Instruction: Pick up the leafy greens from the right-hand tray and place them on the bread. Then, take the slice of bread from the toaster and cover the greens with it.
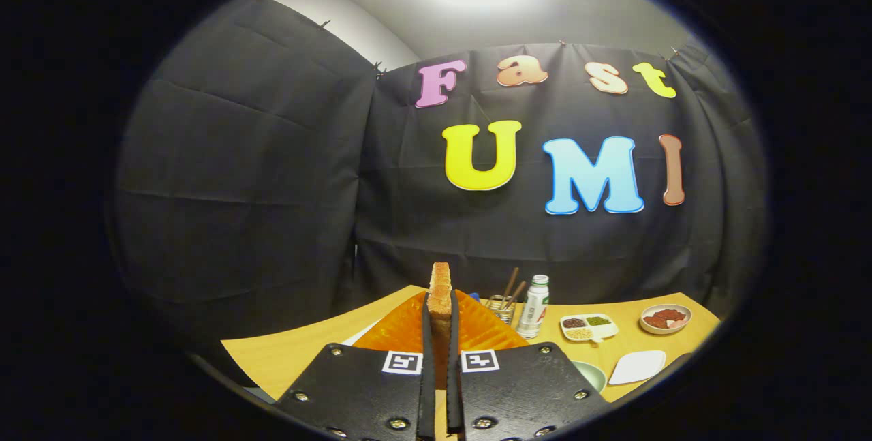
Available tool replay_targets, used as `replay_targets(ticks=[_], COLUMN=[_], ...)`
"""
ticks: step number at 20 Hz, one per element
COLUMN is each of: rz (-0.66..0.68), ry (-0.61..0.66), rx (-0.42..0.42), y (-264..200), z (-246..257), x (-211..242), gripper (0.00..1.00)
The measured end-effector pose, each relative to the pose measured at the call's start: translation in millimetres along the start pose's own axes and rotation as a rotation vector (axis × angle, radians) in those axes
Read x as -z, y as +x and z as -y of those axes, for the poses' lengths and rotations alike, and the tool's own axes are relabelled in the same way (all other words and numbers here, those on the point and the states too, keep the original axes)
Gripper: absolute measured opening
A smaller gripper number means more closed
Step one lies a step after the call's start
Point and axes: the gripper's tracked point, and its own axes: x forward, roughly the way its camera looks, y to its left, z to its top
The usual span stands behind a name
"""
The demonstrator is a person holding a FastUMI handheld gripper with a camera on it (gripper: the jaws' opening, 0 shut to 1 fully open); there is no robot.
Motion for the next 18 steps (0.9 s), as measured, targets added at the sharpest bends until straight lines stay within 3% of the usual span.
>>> replay_targets(ticks=[9, 18], rz=[-0.023, -0.100], ry=[-0.018, -0.009], rx=[0.144, 0.171], y=[-17.1, -29.3], z=[79.9, 119.3], x=[26.4, 67.8], gripper=[0.07, 0.07])
